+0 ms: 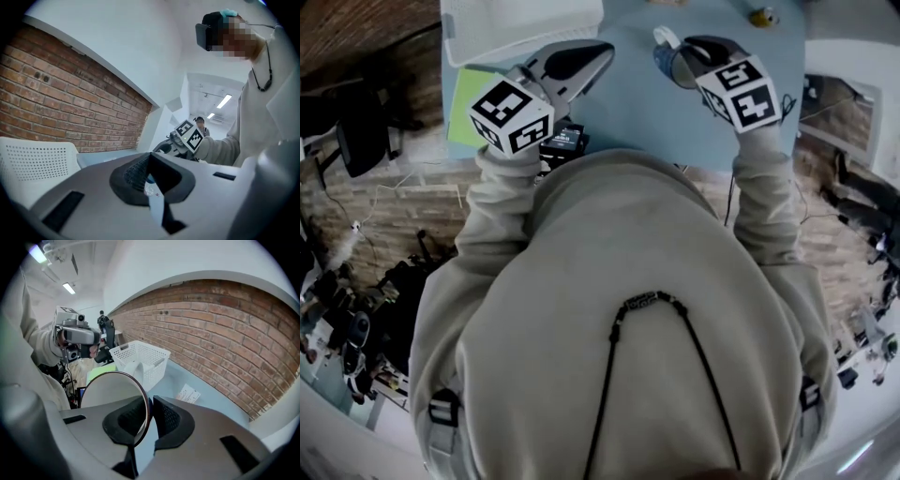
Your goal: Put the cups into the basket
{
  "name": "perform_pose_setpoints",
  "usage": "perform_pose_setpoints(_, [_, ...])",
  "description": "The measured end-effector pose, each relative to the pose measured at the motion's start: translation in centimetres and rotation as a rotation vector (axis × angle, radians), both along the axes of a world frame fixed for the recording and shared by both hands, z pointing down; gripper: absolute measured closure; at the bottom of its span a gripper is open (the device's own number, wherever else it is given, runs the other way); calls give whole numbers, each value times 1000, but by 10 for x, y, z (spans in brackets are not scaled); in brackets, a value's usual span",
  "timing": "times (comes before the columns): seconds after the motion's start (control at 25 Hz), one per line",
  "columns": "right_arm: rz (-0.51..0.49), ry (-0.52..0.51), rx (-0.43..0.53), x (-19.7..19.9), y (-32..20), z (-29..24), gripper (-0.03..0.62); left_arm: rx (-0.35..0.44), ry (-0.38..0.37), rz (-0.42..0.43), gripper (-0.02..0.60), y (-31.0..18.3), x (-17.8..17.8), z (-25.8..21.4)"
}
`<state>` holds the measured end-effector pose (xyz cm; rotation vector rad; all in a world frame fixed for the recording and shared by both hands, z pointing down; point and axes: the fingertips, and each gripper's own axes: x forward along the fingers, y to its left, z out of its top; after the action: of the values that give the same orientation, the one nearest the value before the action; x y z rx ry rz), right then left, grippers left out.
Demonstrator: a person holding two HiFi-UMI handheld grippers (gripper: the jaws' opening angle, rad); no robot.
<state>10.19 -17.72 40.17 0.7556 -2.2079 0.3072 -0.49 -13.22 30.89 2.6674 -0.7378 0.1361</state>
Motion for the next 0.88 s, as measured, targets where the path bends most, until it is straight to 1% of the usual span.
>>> perform_pose_setpoints(0.24, [-53,-57,29,10,-12,-9,545,-14,-62,-16,584,-13,26,0])
perform_pose_setpoints(0.36, [-79,-79,35,2,-12,-17,545,-1,-83,-29,584,-12,22,-7])
perform_pose_setpoints(0.48, [-114,-76,48,-18,-16,-23,545,5,-67,-59,584,-15,3,-16])
perform_pose_setpoints(0.52, [-123,-73,54,-25,-17,-25,545,-6,-46,-61,584,-15,-2,-19])
perform_pose_setpoints(0.6, [-137,-68,66,-36,-18,-30,545,-40,25,-63,584,-15,-8,-27])
perform_pose_setpoints(0.64, [-141,-64,71,-41,-19,-33,545,-45,50,-66,584,-15,-9,-30])
perform_pose_setpoints(0.68, [-144,-60,77,-44,-18,-35,545,-37,52,-69,584,-15,-10,-32])
perform_pose_setpoints(0.8, [-132,-46,95,-45,-16,-43,545,4,19,-53,584,-13,-8,-35])
perform_pose_setpoints(0.88, [-119,-36,105,-41,-12,-50,545,17,30,-39,583,-11,-6,-39])
